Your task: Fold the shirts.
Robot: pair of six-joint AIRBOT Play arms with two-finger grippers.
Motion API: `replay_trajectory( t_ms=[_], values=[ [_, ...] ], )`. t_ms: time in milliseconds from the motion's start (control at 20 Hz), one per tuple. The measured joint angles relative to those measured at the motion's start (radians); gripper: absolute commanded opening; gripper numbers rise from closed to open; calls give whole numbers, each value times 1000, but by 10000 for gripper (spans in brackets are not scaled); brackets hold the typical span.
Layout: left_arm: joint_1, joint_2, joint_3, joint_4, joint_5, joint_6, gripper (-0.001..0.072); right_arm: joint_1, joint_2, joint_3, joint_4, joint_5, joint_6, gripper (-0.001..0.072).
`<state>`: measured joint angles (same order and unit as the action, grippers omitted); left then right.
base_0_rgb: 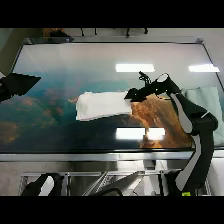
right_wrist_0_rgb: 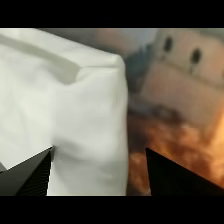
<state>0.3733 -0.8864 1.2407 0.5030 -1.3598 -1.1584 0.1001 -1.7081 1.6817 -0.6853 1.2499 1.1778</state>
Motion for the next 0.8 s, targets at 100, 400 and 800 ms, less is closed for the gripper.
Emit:
replay_trajectory(
  t_ms=[100,400,800],
  values=[
    [0,-2,0,-1,0,0,15,23,-14,-1,23,8,-26,147],
    [0,-3,0,-7,-2,0,15,3,58,44,255,69,-94,27],
    [0,-3,0,-7,-18,-1,16,-230,281,166,317,-124,76,28]
  ],
)
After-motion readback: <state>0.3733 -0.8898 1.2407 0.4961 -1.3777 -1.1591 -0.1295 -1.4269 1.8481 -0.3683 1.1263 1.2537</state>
